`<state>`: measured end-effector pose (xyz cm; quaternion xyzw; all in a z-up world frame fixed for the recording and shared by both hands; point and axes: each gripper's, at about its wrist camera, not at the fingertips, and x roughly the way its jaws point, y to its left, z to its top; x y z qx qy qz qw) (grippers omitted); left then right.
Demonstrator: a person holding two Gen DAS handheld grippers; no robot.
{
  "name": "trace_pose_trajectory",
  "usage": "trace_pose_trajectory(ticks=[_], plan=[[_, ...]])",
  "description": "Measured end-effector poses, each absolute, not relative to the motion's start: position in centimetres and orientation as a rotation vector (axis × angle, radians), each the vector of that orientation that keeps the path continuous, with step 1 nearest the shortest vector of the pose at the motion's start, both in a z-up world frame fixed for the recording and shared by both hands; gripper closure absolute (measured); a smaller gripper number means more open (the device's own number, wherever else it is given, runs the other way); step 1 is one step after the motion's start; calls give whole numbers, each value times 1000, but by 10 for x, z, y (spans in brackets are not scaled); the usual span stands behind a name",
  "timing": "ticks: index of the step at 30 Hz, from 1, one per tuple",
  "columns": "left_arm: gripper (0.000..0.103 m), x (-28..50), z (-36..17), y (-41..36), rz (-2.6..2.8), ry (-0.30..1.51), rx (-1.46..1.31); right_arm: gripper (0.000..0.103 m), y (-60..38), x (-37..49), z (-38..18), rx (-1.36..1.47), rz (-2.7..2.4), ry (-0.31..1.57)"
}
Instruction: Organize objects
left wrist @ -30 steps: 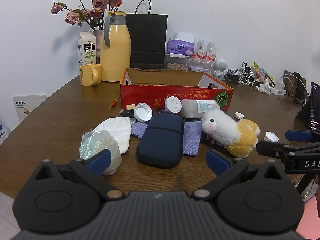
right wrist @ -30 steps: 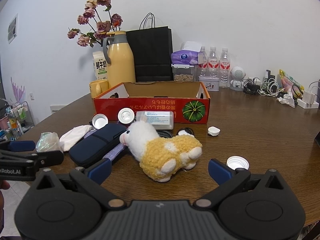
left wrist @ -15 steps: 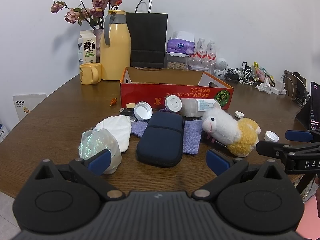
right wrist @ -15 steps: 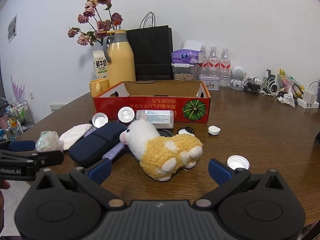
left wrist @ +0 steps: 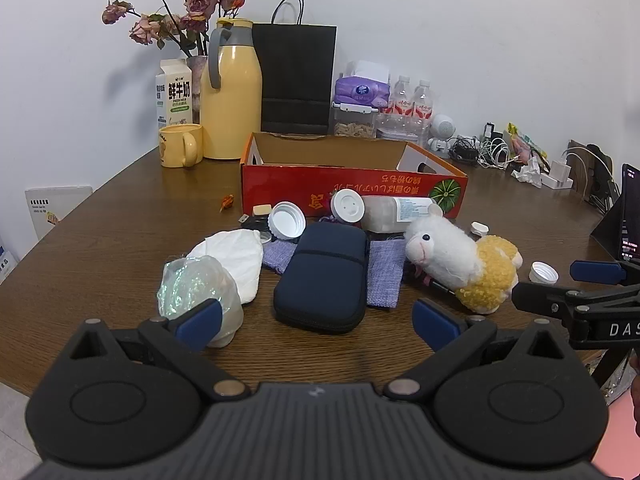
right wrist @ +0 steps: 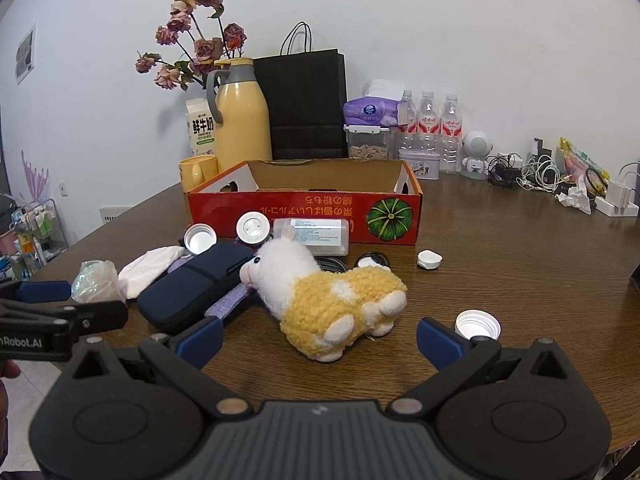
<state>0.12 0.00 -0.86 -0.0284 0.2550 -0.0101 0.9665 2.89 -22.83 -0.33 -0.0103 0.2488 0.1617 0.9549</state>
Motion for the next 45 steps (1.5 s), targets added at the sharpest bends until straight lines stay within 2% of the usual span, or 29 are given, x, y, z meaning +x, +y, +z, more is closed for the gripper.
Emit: trace_pose_trajectory(ticks=[8,18,30,36,38,40,43,45], plan=[[0,6,-7,7,5,508,-65,0,-233,36,-5,-37,314,496],[0,31,-9,51,150,525,-150,1,-281,68,-12,-76,240,475],[2,55,-27,84,203,594,-252,24,-328,124,-43,-72,314,599],[18,66,-33,79,161,624,-246,36,-329,134,-53,-53,348,614],[27,68,-35,78,157,634,-245,45,-328,136,-53,-52,358,611],[44,70,-37,78,152,643,-248,54,-328,137,-52,-49,361,609],[52,71,-39,79,146,639,-248,63,-326,136,-53,-56,362,603],[56,72,-39,80,143,635,-253,63,-325,136,-53,-61,363,602]])
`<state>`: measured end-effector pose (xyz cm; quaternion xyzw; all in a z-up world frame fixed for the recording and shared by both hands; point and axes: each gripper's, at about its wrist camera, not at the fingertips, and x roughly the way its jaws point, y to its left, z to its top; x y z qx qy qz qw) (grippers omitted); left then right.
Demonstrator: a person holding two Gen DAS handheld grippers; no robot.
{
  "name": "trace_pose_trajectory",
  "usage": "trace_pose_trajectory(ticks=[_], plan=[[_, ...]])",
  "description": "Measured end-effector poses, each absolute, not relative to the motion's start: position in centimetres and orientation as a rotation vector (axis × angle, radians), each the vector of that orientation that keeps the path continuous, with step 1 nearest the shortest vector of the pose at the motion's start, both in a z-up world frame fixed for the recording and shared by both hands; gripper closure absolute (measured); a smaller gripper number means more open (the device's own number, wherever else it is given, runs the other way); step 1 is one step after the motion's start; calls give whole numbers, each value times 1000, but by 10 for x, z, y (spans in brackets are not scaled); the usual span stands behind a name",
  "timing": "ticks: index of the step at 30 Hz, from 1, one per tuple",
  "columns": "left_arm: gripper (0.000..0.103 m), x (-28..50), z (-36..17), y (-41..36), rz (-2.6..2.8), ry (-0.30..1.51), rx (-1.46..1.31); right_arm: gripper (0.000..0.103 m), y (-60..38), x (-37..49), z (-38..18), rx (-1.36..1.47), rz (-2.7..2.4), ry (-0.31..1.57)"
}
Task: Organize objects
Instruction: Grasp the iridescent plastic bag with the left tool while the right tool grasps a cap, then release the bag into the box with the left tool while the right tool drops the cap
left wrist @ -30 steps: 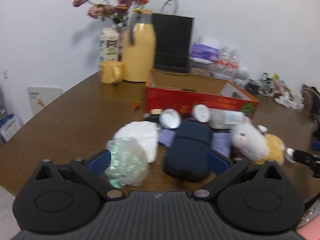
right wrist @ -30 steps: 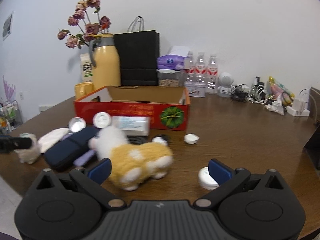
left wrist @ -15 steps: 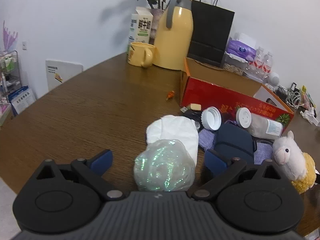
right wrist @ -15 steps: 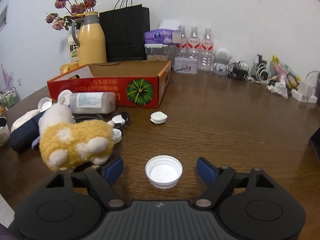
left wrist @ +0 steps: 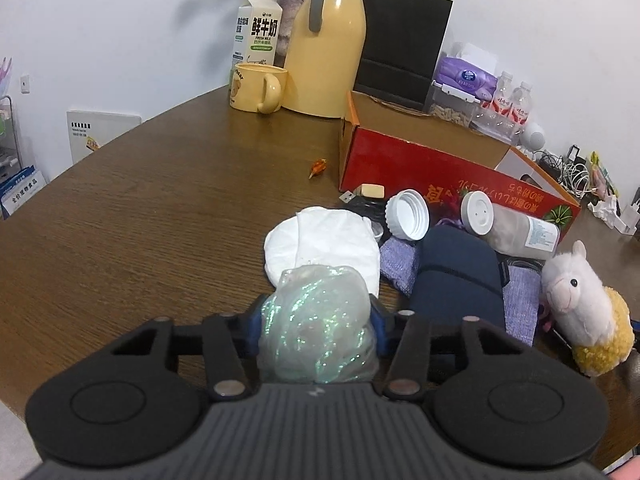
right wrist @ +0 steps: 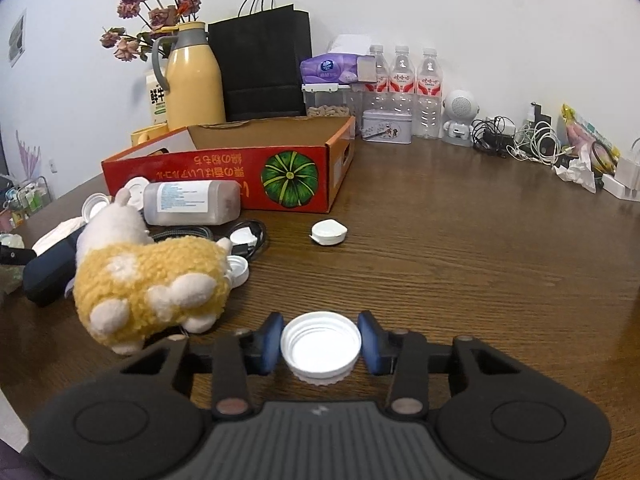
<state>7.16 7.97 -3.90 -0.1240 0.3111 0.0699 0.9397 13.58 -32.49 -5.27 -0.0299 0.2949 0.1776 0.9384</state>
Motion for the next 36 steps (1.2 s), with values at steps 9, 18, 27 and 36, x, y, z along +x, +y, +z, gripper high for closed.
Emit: trace_pose_trajectory(ticks=[9,18,27,36], plan=[[60,65,-31,85,139,595,-260,64,-320,131,-46,-67,353,584],[60,79,5,90,106,488,-228,64,-303,143,-6,-102,353,466],[60,159,59,76,63,418,-227,64,-245,202,43,-99,426,317],[60,260,69,35,27,451,-207,64,-186,293,48,-52,421,345]])
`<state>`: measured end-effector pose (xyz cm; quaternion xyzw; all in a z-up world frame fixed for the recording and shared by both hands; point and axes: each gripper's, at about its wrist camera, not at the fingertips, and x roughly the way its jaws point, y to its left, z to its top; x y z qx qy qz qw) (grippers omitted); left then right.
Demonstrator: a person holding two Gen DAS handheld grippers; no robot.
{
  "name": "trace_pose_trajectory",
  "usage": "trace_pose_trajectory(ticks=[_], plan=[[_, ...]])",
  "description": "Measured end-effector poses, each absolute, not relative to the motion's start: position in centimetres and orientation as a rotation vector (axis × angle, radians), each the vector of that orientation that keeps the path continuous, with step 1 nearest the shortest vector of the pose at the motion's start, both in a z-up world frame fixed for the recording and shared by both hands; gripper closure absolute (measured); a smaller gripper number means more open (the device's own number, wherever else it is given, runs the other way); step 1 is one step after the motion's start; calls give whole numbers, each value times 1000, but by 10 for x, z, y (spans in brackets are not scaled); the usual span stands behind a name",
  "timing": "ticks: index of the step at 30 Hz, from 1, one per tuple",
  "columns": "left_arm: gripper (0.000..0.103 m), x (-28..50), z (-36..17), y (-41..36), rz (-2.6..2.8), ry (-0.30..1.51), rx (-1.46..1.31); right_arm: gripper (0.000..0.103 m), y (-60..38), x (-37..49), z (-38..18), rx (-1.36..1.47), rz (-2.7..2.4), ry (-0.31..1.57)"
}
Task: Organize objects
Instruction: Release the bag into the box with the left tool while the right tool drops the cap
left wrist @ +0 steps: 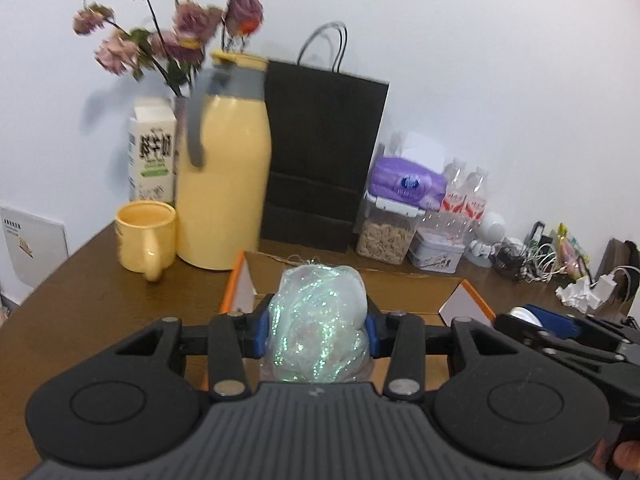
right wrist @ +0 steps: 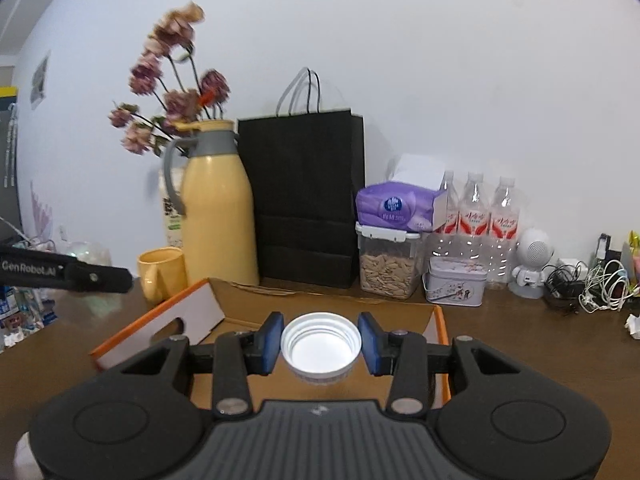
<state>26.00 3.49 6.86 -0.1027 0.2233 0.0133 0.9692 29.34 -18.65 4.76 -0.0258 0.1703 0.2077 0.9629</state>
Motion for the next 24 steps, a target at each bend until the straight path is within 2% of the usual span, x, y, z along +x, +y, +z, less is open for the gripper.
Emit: trace_pose_trajectory(ticks=[8,14,18,19,21,22,23,24], plan=[[60,309,17,30,58,565,-259,64,-172,334,3,-15,400,466],[58,314,3,23,38,607,-215,64,-170,339,-6,-29,386,521],[54,311,2,19,55,591,-196,63,-168,338,-8,-35,382,542],[48,309,3,19,57,578,-192,61,-168,337,-8,-39,380,539],[37,304,6,17,59,548,-184,45,-169,336,-8,-41,373,534],[27,301,8,16,59,528,-179,31,-170,335,-7,-40,370,527],[22,298,10,15,60,511,-176,21,-171,334,-6,-39,365,519],[18,295,12,15,60,493,-173,18,-172,332,-5,-39,359,508]])
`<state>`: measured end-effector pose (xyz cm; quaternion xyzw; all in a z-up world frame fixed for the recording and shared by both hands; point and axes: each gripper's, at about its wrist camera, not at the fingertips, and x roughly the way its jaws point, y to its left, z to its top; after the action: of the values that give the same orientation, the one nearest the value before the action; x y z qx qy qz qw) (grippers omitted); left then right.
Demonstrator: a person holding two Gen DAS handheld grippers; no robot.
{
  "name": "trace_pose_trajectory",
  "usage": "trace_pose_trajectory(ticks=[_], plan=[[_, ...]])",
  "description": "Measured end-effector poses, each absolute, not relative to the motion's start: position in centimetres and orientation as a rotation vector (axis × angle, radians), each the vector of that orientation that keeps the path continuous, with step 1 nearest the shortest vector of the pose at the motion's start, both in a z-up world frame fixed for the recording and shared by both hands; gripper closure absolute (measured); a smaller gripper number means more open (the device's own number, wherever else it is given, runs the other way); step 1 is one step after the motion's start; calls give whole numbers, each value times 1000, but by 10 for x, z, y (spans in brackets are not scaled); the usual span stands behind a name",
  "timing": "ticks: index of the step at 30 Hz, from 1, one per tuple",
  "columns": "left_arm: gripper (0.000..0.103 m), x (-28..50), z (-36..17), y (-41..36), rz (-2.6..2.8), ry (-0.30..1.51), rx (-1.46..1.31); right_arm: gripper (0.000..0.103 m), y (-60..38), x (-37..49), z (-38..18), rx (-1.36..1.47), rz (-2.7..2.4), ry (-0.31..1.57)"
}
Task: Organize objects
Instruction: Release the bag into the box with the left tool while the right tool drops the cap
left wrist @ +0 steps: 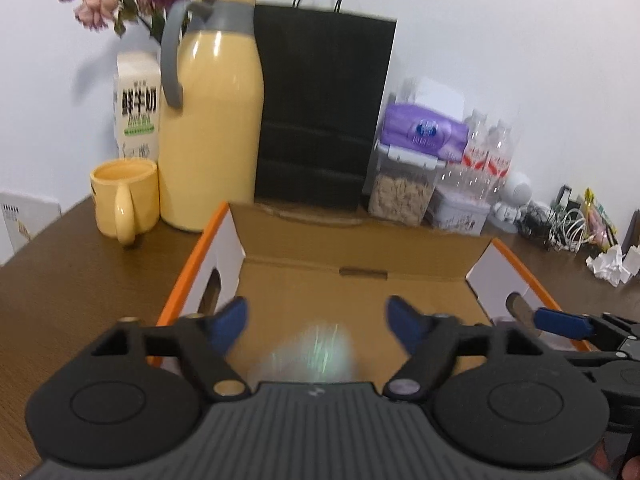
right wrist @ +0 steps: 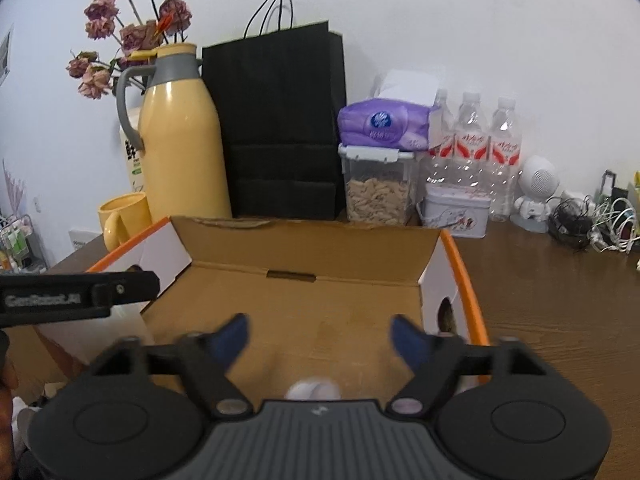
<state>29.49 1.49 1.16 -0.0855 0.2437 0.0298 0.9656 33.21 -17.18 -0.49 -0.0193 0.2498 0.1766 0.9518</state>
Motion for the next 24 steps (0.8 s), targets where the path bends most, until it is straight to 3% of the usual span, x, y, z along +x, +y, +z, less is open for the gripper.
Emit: trace_pose_trajectory(ticks=[2,3,4,24], plan=[[12,291,15,15,54,464,-174,11,-174,329,-2,-37,353,488],[0,289,16,15,56,452,-177,7,-175,328,-1,-34,351,480],[0,287,17,15,62,439,-180,0,-176,327,-1,-32,347,472],[0,249,44,10,39,344,-162,0,-211,280,34,-7,298,284]])
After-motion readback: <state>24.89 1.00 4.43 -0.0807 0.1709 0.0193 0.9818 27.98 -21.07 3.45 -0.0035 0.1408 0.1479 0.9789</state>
